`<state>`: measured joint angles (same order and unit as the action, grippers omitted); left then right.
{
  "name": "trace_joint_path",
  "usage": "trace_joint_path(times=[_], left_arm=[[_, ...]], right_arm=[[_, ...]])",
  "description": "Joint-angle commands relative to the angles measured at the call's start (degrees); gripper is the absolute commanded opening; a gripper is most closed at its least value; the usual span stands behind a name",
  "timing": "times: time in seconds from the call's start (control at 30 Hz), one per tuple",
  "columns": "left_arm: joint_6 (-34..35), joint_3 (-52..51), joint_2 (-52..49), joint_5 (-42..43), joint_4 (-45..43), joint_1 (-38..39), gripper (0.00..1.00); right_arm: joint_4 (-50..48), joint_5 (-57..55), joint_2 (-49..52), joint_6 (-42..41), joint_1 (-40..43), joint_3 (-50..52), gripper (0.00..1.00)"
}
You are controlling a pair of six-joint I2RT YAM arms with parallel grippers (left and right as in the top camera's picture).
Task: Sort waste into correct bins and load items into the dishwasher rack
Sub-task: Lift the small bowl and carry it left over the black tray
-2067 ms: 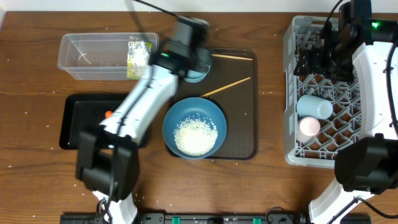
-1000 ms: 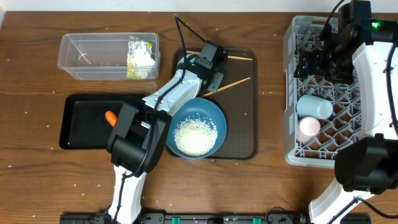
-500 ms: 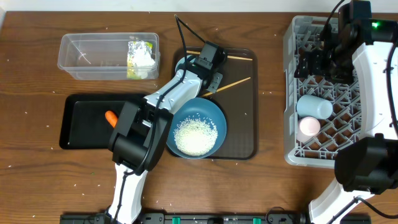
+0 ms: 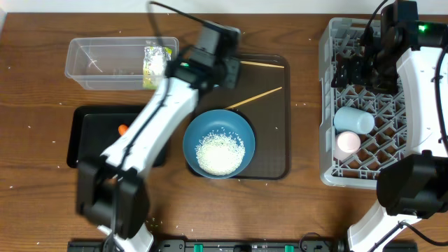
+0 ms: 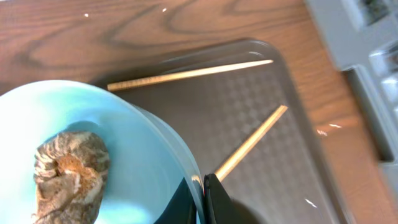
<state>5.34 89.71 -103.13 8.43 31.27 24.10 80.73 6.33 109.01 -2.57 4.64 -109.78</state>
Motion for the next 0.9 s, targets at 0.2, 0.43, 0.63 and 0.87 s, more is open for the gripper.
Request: trace_joint_path(times=[0.2,0.43,0.63,0.87], left_arm=[[4.9,0.3,4.3,13.2,14.9,-10.1,0.06],[4.3,-1.3,4.5,23.8,22.7,-17.6,0.06],[2.6,-5.4,5.5,29.9,23.8,-22.3,0.06],[2.2,-14.9,10.3,36.8,20.6,-28.8,0.06]], right_arm=[[0.0,-0.5,-0.9,0.1,0.2,-0.9,0.92],[-0.1,-0.5,-0.9,0.1,0.2,-0.9,0.92],[-0.1,-0.5,-0.9,0.1,0.2,-0.9,0.92],[-0.2,-0.5,-0.9,0.1,0.2,-0.9,0.92]])
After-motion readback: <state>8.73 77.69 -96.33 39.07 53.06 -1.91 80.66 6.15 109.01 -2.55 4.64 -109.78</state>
